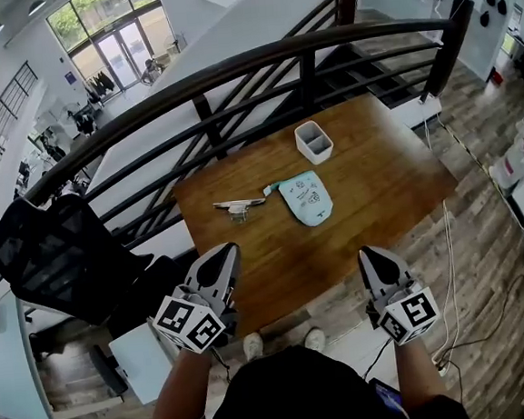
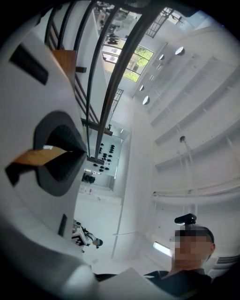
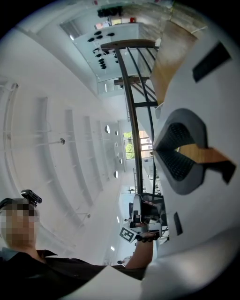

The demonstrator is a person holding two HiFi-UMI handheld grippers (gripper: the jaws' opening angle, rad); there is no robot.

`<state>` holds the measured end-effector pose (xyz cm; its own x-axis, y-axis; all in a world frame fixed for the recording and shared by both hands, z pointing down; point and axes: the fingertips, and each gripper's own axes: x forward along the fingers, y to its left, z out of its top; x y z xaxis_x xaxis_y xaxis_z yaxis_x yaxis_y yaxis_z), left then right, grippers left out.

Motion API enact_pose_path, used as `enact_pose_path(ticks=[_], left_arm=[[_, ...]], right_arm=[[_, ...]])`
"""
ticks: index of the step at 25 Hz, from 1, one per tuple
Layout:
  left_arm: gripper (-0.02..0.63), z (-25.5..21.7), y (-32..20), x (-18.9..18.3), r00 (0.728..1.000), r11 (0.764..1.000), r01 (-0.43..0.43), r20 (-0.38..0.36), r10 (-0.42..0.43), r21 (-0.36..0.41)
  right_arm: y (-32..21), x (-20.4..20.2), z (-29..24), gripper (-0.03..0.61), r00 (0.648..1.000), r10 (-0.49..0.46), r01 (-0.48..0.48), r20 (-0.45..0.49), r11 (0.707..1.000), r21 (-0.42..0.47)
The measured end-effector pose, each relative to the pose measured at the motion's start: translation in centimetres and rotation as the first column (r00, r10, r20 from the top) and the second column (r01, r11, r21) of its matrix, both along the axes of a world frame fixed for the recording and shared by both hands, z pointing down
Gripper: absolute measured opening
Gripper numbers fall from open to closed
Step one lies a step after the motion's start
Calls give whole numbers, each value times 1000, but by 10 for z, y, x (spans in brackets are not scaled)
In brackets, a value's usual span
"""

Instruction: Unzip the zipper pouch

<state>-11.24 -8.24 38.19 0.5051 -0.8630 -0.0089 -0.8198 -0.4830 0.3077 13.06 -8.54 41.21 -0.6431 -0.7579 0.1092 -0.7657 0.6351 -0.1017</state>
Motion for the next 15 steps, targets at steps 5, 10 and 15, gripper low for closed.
enact_pose_path(ticks=[5, 10, 15], left_arm=[[14, 4, 2, -34, 996, 999, -47, 83, 44, 25], [14, 7, 2, -65, 994, 997, -69, 93, 65, 32], [12, 12, -4, -77, 995, 997, -78, 67, 76, 27]], right_arm=[[2, -43, -7, -6, 998, 31, -32, 46, 999, 3], [7, -68, -4, -7, 998, 52, -52, 43, 999, -14], [3, -81, 5, -8, 999, 38, -37, 15, 998, -50]])
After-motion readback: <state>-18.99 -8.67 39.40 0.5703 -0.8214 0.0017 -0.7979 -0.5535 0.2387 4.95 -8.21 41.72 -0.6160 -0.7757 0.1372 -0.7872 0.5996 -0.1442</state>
